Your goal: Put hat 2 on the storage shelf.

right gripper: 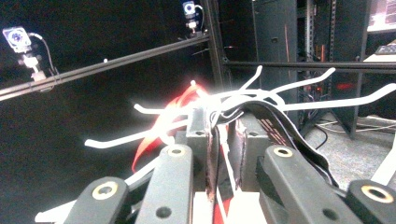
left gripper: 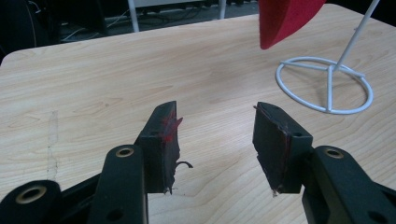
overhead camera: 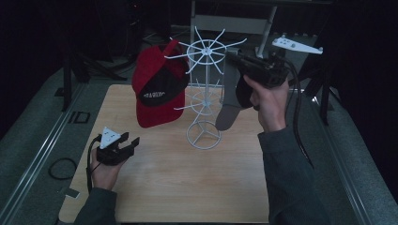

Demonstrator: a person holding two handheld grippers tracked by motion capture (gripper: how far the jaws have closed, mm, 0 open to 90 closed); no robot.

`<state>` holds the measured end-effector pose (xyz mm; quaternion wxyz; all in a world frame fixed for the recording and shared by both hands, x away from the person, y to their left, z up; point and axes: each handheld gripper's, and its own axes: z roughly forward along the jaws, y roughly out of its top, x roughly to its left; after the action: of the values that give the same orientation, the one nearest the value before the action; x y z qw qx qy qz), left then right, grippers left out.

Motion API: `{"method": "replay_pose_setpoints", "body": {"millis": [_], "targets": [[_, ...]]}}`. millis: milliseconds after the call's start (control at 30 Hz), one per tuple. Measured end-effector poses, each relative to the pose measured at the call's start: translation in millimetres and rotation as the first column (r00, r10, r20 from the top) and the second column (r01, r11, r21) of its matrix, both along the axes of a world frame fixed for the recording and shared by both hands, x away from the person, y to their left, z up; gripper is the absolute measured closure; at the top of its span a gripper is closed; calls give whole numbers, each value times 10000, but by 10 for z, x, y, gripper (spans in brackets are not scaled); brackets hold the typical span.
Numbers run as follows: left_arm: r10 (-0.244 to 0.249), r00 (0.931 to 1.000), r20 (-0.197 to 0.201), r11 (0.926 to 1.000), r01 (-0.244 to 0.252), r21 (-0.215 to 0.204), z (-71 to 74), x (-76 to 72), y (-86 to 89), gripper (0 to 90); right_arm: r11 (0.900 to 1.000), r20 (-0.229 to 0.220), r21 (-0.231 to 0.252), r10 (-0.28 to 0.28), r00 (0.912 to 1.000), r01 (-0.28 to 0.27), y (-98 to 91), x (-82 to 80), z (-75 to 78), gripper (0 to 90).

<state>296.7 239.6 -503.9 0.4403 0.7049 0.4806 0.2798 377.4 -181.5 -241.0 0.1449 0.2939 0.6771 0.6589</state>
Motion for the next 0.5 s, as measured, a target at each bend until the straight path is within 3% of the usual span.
{"method": "replay_pose_setpoints", "body": {"millis": [200,333,500], "targets": [[-3,10000,1,10000,3,-5,-3,-4,1,511,9992,48,-375,-166,9999,167,41,-40,-53,777],[15,10000,-13,10000,-15,-13,-9,-2,3,511,9999,-238,115,76,9997,-73,-5,-10,-134,776],[-5,10000,-23,10000,5,-10,-12,3,-9,511,9997,-360,254,26,9993,-17,-54,17,-227,764]]}}
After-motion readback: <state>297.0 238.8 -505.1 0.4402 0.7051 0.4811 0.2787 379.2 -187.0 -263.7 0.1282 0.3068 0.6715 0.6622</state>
